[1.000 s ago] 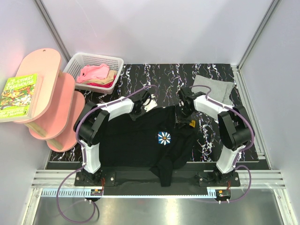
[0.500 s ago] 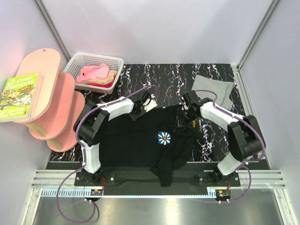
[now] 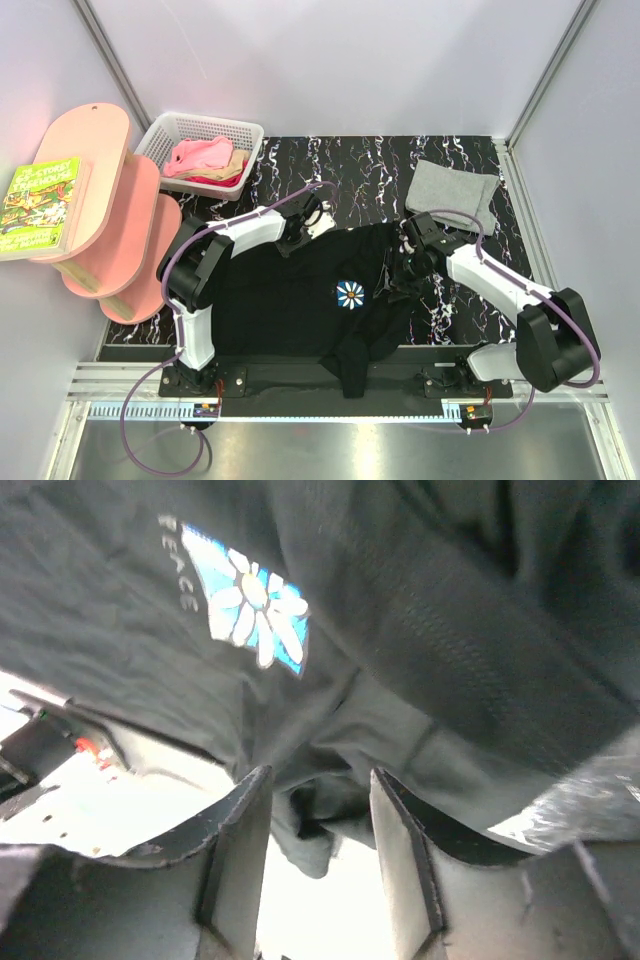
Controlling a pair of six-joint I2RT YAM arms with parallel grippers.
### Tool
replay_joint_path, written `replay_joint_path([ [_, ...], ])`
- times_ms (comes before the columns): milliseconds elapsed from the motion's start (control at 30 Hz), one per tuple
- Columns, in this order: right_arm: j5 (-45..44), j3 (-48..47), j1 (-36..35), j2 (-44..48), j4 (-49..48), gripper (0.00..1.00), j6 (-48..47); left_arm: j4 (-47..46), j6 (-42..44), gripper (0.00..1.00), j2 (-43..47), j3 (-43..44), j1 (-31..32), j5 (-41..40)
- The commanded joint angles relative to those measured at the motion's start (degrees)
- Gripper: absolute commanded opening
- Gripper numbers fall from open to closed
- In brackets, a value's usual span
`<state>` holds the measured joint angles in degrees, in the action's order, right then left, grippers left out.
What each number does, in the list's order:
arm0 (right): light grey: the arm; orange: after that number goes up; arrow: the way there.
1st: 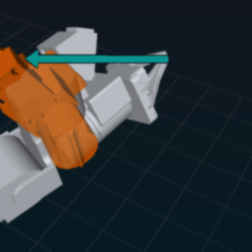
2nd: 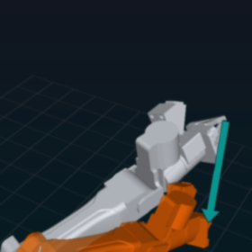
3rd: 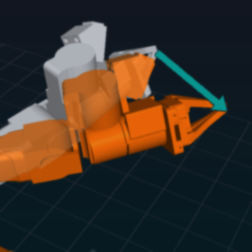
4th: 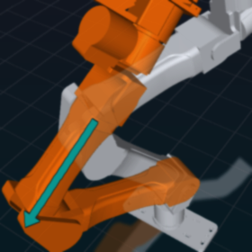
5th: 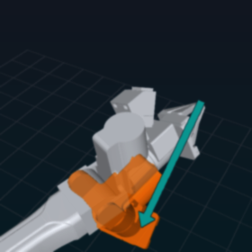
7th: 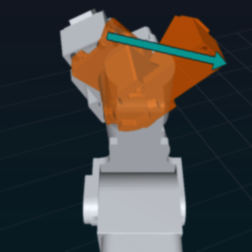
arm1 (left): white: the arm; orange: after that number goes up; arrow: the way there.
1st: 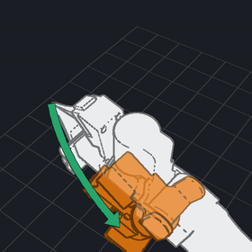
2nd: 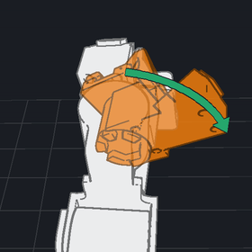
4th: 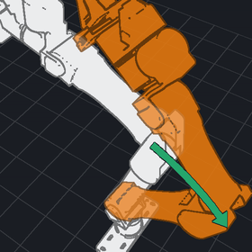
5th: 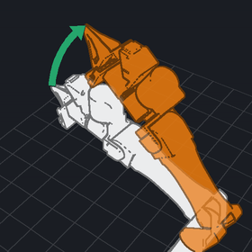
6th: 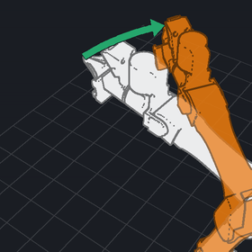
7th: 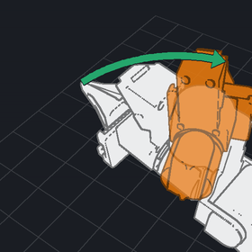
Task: Fold and stack the t-shirts
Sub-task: Fold the tshirt
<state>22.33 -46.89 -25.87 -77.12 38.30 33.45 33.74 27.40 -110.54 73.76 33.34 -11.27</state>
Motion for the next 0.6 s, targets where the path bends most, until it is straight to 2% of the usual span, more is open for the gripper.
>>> replay_joint_path([
  [0,-10.44,-9.68,-0.15,-0.83,2.73,0.52,-3.21,-0.60,0.64,0.31,1.73,0.34,0.06,-1.21],
  [133,-11.95,-16.29,0.64,-6.97,2.74,0.52,-5.23,-0.60,0.82,0.31,2.35,0.07,0.06,-1.56],
  [267,-15.37,-18.50,1.78,-13.48,2.92,0.52,-7.96,-0.69,0.99,0.31,2.79,-0.10,0.06,-1.83],
  [400,-16.17,-14.04,2.75,-17.71,1.16,0.49,-7.97,-0.86,1.17,0.31,3.40,-0.80,0.06,-1.83],
  [567,-16.00,-9.27,3.28,-15.61,-1.04,0.49,-6.91,-1.22,1.34,0.31,3.23,-1.25,0.06,-1.92],
])
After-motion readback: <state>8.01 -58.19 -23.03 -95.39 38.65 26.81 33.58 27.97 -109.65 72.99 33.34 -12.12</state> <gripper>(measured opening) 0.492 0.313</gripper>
